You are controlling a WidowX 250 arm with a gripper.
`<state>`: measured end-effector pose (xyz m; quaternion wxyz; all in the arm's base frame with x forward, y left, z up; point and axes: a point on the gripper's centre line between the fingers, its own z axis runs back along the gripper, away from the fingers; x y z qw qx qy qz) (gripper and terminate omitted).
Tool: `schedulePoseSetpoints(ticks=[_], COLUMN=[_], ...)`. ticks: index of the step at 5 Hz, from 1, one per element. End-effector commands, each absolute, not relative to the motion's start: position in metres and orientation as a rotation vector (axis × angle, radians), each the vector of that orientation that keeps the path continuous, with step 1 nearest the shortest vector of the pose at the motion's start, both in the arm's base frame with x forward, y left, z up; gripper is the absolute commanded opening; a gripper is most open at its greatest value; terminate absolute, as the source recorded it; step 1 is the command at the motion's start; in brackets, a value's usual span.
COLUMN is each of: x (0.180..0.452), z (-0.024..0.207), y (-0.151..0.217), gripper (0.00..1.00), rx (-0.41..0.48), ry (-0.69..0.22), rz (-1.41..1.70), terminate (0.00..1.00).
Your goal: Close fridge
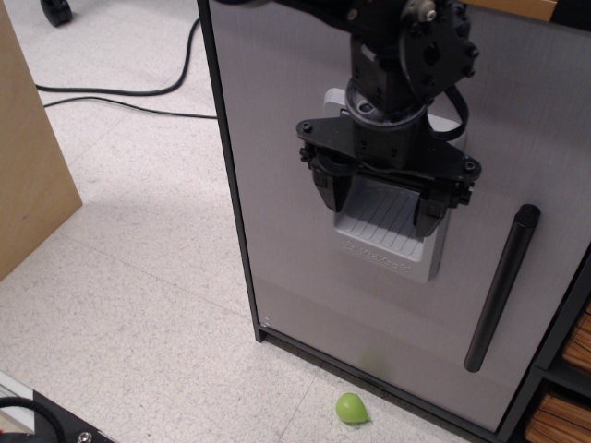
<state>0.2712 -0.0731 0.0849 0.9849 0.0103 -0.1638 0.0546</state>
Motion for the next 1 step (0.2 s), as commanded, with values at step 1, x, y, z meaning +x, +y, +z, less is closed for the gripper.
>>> schedulePoseSetpoints(ticks=[1], x=[0.2775], z=[0.1073], y=[-0.0672], gripper=[1.0], rx=[0.007], ry=[-0.368], rz=[0.11], terminate=[1.0])
